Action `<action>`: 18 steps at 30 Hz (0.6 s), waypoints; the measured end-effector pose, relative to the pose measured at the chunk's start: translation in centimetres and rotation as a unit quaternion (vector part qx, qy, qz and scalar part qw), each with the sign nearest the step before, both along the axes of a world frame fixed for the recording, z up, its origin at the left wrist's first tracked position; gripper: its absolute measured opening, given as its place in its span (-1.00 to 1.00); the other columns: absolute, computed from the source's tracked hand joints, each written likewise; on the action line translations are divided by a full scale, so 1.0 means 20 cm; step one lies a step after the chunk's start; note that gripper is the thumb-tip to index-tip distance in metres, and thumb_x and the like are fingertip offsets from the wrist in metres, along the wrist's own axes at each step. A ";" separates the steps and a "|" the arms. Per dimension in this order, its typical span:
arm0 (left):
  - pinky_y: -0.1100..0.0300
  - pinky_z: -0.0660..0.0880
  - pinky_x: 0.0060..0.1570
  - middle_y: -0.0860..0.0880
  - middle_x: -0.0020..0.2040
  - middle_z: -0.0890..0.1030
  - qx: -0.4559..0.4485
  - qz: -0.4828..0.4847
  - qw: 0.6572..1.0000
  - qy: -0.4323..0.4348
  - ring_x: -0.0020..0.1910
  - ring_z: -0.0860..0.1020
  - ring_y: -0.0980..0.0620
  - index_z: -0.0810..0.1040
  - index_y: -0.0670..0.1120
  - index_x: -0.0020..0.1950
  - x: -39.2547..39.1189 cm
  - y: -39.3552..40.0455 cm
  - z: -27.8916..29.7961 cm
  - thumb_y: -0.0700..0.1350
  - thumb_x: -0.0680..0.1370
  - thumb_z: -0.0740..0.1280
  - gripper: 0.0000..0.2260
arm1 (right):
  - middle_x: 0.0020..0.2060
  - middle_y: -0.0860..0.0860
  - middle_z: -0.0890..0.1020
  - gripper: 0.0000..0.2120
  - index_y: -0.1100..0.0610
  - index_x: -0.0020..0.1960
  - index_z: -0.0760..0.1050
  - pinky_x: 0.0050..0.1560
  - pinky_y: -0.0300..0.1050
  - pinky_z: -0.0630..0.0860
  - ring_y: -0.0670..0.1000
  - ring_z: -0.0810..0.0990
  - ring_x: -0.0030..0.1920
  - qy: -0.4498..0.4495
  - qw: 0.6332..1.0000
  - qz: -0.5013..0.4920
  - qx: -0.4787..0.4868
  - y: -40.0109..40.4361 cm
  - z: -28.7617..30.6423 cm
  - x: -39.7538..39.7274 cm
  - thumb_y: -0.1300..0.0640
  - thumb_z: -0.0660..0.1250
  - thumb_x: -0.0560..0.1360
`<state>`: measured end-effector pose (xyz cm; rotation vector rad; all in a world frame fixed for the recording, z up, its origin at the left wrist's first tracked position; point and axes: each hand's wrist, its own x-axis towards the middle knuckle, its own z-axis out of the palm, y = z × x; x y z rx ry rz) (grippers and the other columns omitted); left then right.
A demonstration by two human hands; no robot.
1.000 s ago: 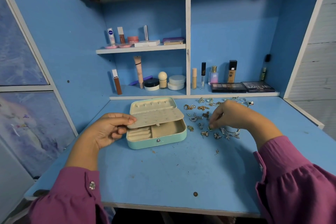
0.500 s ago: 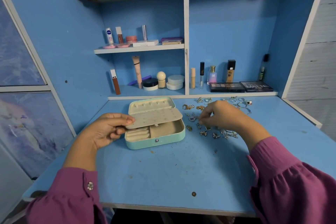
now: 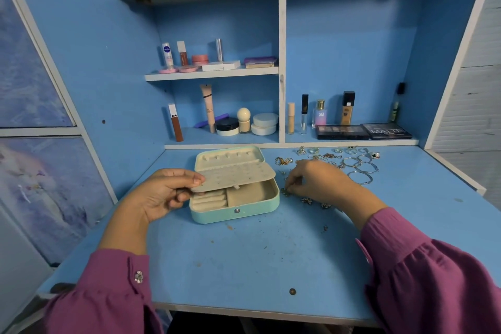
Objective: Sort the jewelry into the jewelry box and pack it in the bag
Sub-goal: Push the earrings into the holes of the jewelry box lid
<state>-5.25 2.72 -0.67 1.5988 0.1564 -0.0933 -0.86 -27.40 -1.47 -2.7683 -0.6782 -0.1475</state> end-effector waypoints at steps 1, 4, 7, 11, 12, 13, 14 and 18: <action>0.41 0.17 -0.66 -0.13 -0.37 0.53 0.000 -0.001 1.000 0.000 -0.59 0.32 0.15 0.68 -0.20 -0.28 0.00 0.00 0.00 -0.38 0.48 0.30 -0.78 | -0.10 -0.13 0.57 -0.85 0.00 0.01 0.64 -0.04 -0.11 0.52 -0.07 0.52 -0.06 0.000 1.000 -0.001 -0.004 0.00 0.00 0.00 0.07 0.33 0.49; 0.41 0.18 -0.66 -0.13 -0.35 0.54 0.000 -0.002 1.000 0.001 -0.58 0.33 0.15 0.69 -0.18 -0.29 0.00 0.00 0.00 -0.38 0.48 0.30 -0.76 | -0.06 -0.09 0.60 -0.85 0.03 0.00 0.62 -0.05 -0.12 0.53 -0.03 0.55 -0.05 0.003 1.000 -0.011 -0.004 0.01 -0.01 0.00 0.09 0.31 0.49; 0.41 0.17 -0.66 -0.12 -0.36 0.55 -0.005 -0.004 1.000 0.002 -0.58 0.33 0.15 0.69 -0.18 -0.30 0.00 0.00 0.00 -0.38 0.48 0.30 -0.76 | -0.09 -0.02 0.60 -0.88 0.09 -0.07 0.61 -0.06 -0.02 0.56 0.03 0.57 -0.08 -0.013 0.999 -0.027 0.034 0.00 -0.02 0.01 0.10 0.31 0.48; 0.41 0.18 -0.66 -0.12 -0.37 0.58 -0.013 -0.003 1.000 0.004 -0.58 0.33 0.14 0.69 -0.19 -0.29 -0.01 0.00 0.01 -0.37 0.48 0.30 -0.76 | -0.16 -0.11 0.56 -0.89 0.04 -0.11 0.55 -0.25 -0.26 0.41 -0.14 0.51 -0.20 -0.026 0.989 -0.027 0.144 0.03 -0.01 0.01 0.07 0.28 0.53; 0.41 0.18 -0.66 -0.12 -0.37 0.58 -0.018 -0.003 1.000 0.004 -0.58 0.34 0.14 0.69 -0.19 -0.29 -0.01 0.00 0.01 -0.37 0.48 0.30 -0.77 | -0.20 -0.17 0.55 -0.90 0.00 -0.13 0.53 -0.30 -0.34 0.35 -0.19 0.49 -0.25 -0.024 0.983 -0.024 0.179 0.06 0.00 -0.01 0.06 0.27 0.54; 0.41 0.18 -0.66 -0.13 -0.36 0.58 -0.023 -0.004 1.000 0.003 -0.58 0.34 0.14 0.69 -0.19 -0.28 -0.01 0.01 0.01 -0.37 0.49 0.30 -0.77 | -0.24 -0.19 0.54 -0.90 -0.03 -0.15 0.52 -0.34 -0.37 0.31 -0.23 0.47 -0.28 -0.022 0.977 -0.016 0.211 0.09 0.02 -0.02 0.06 0.27 0.54; 0.41 0.18 -0.66 -0.14 -0.35 0.57 -0.028 -0.006 1.000 0.002 -0.57 0.35 0.14 0.70 -0.19 -0.27 0.00 0.01 0.01 -0.36 0.49 0.29 -0.77 | -0.28 -0.20 0.53 -0.89 -0.03 -0.15 0.52 -0.35 -0.38 0.32 -0.26 0.46 -0.31 -0.019 0.971 -0.006 0.237 0.13 0.03 -0.03 0.07 0.27 0.54; 0.41 0.18 -0.65 -0.17 -0.34 0.55 -0.036 -0.009 0.999 0.000 -0.56 0.36 0.13 0.69 -0.22 -0.23 0.00 0.02 0.01 -0.38 0.49 0.28 -0.78 | -0.30 -0.20 0.52 -0.90 0.00 -0.15 0.53 -0.40 -0.41 0.34 -0.23 0.46 -0.33 0.000 0.962 0.033 0.271 0.30 0.09 -0.09 0.08 0.29 0.52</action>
